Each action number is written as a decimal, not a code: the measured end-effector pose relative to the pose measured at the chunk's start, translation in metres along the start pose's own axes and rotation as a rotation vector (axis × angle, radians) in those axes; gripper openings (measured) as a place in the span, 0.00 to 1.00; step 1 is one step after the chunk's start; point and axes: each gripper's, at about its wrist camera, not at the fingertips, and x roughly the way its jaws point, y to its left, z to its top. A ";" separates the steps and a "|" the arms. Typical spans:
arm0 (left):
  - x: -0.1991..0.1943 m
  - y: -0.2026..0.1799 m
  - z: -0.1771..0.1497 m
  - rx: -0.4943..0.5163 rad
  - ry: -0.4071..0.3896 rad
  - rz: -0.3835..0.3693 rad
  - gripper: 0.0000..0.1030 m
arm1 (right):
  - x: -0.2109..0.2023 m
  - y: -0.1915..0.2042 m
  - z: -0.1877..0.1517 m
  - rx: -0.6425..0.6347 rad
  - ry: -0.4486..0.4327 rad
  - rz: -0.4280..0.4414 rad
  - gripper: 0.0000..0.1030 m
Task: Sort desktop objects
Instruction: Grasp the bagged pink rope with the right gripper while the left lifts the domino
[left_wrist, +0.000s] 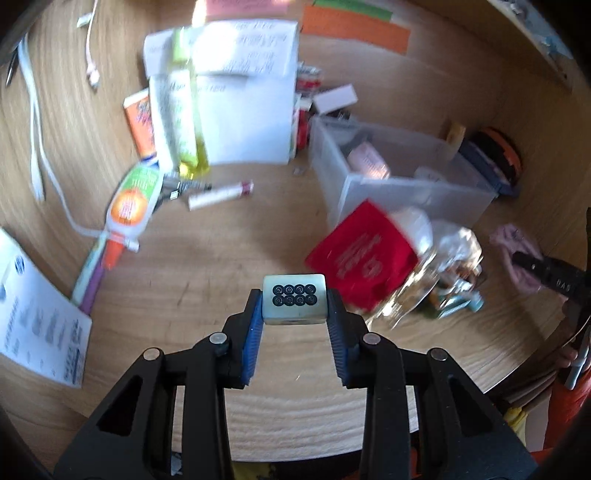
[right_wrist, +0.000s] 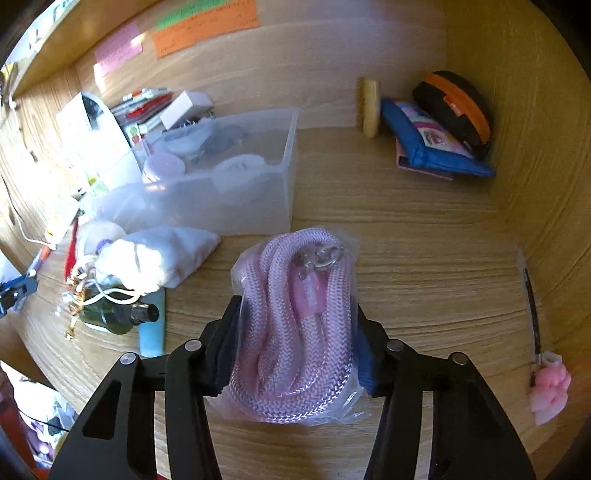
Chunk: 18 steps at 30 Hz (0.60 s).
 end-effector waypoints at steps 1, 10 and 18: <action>-0.002 -0.003 0.005 0.007 -0.010 -0.002 0.32 | -0.002 0.000 0.001 0.002 -0.004 0.006 0.47; -0.006 -0.029 0.051 0.078 -0.049 -0.043 0.32 | -0.027 0.008 0.027 -0.018 -0.099 0.055 0.47; 0.005 -0.047 0.089 0.123 -0.061 -0.059 0.32 | -0.038 0.019 0.058 -0.049 -0.185 0.074 0.47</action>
